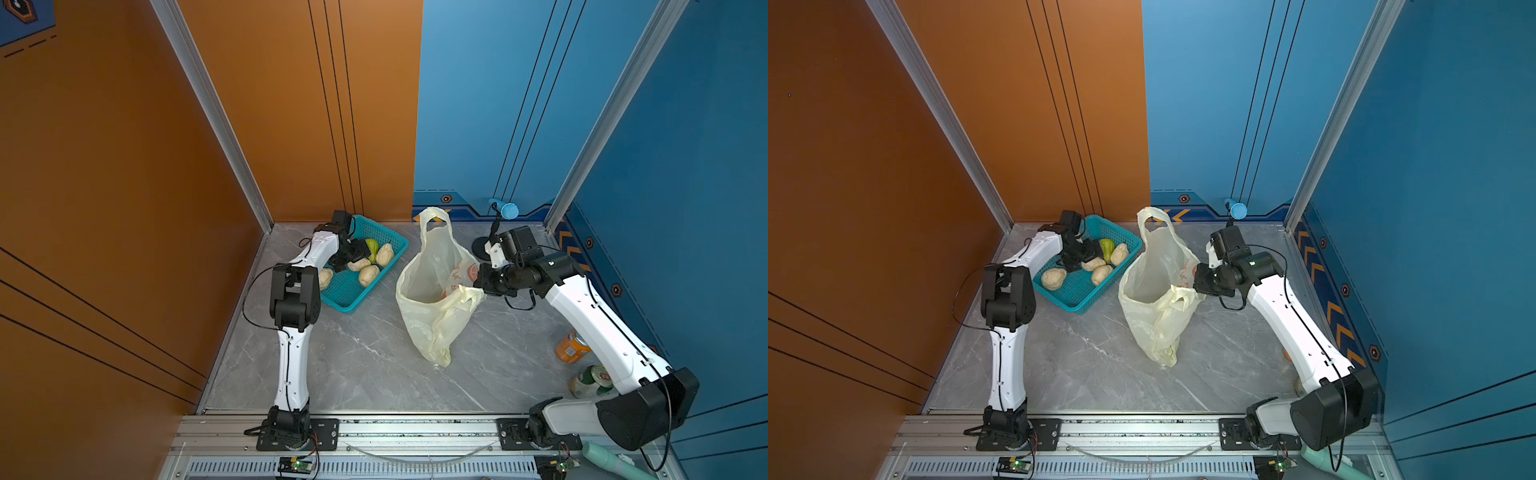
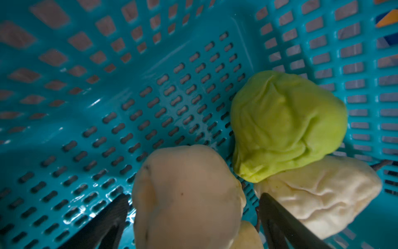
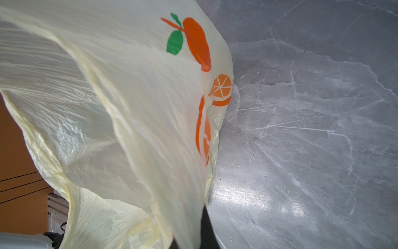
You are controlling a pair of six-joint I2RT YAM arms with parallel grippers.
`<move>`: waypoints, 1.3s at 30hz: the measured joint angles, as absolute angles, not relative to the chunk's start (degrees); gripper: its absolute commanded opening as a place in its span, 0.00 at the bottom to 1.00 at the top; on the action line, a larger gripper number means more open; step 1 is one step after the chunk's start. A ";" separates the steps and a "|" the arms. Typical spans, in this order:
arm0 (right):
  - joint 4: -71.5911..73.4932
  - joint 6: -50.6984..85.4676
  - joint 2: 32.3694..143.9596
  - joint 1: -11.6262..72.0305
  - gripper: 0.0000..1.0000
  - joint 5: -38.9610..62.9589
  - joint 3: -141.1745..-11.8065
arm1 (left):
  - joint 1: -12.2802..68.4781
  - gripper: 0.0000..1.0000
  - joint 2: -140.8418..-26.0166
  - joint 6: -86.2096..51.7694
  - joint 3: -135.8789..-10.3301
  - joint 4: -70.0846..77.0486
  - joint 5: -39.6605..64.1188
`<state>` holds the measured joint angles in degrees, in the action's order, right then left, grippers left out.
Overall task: Place the pears into plastic bags & tie knots
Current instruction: Pick up the pear from the basket, then adjust the plastic bag at the center of the board.
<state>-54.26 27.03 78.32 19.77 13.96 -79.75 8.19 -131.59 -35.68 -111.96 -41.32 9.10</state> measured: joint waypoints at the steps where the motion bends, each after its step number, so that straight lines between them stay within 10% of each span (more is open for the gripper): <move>1: -54.17 27.05 78.32 19.86 0.00 13.96 -79.75 | 8.19 0.82 -131.59 -36.10 -111.96 -41.28 9.13; 9: -52.95 27.05 78.32 19.99 0.00 13.98 -79.75 | 8.19 0.55 -129.75 -36.82 -109.14 -40.45 8.99; 39: -36.27 38.44 77.89 16.10 0.00 26.00 -73.25 | 24.73 0.47 -71.20 -37.45 -67.61 -38.13 8.91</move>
<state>-36.27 38.44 77.89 16.10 26.00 -73.25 24.73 -71.20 -37.45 -67.61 -38.13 8.91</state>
